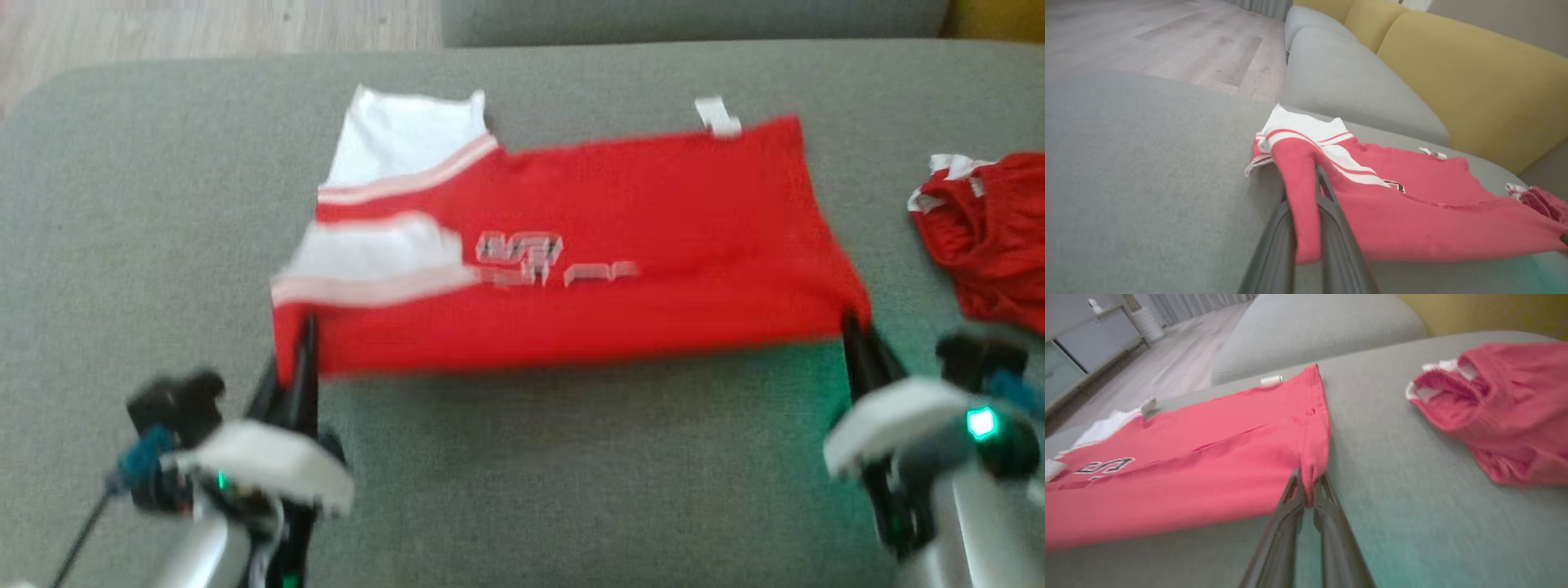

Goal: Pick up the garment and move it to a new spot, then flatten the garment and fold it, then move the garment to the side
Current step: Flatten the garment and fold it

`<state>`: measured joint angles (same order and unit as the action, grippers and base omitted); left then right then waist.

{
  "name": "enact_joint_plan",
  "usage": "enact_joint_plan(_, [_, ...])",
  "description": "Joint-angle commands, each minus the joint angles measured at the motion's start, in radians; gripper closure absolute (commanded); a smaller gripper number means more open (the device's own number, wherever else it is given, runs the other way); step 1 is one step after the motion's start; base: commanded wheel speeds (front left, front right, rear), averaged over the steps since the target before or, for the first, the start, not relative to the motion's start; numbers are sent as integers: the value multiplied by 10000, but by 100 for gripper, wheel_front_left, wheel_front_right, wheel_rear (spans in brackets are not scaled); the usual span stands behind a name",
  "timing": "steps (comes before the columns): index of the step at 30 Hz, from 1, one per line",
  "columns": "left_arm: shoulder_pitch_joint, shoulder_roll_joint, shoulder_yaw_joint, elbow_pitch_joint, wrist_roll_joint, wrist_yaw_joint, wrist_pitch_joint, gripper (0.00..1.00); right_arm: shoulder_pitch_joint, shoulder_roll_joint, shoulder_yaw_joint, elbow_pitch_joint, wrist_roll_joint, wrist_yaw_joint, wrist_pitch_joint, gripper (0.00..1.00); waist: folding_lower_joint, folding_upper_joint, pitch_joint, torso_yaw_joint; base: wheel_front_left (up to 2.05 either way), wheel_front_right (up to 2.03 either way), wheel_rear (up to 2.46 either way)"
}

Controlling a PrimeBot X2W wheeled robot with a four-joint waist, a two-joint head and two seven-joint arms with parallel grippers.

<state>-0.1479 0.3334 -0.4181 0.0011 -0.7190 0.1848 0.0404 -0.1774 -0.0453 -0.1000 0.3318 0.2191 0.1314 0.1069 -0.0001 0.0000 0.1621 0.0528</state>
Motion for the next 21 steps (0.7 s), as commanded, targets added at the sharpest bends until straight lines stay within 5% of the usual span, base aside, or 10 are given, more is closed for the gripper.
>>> enact_joint_plan(1, [-5,309,348,-397,98,76,51,100,184,-49,184,-415,-79,-7,34,100,1,0,-96,-50,0,0,0])
enact_joint_plan(14, [2500,388,228,-776,-457,532,134,100,3101,-49,311,-2415,-141,-7,723,100,1,0,-287,-305,0,0,0])
enact_joint_plan(16, [2512,375,215,-578,-461,544,123,95,3224,-49,317,-2479,-177,-7,723,81,1,0,-267,-336,0,0,0])
enact_joint_plan(17, [2496,383,205,-507,-439,540,107,67,3276,-49,313,-2501,-187,-7,724,58,1,0,-250,-356,0,0,0])
enact_joint_plan(18, [2474,395,195,-457,-411,539,92,22,3323,-49,310,-2528,-203,-7,722,4,1,0,-230,-376,0,0,0])
enact_joint_plan(19, [2395,428,212,-426,-400,513,82,0,3400,-49,278,-2597,-255,-7,737,0,1,0,-186,-406,0,0,0])
enact_joint_plan(21, [2218,561,289,-483,-323,498,64,0,3450,-49,235,-2711,-290,-7,755,0,1,0,-132,-436,0,0,0])
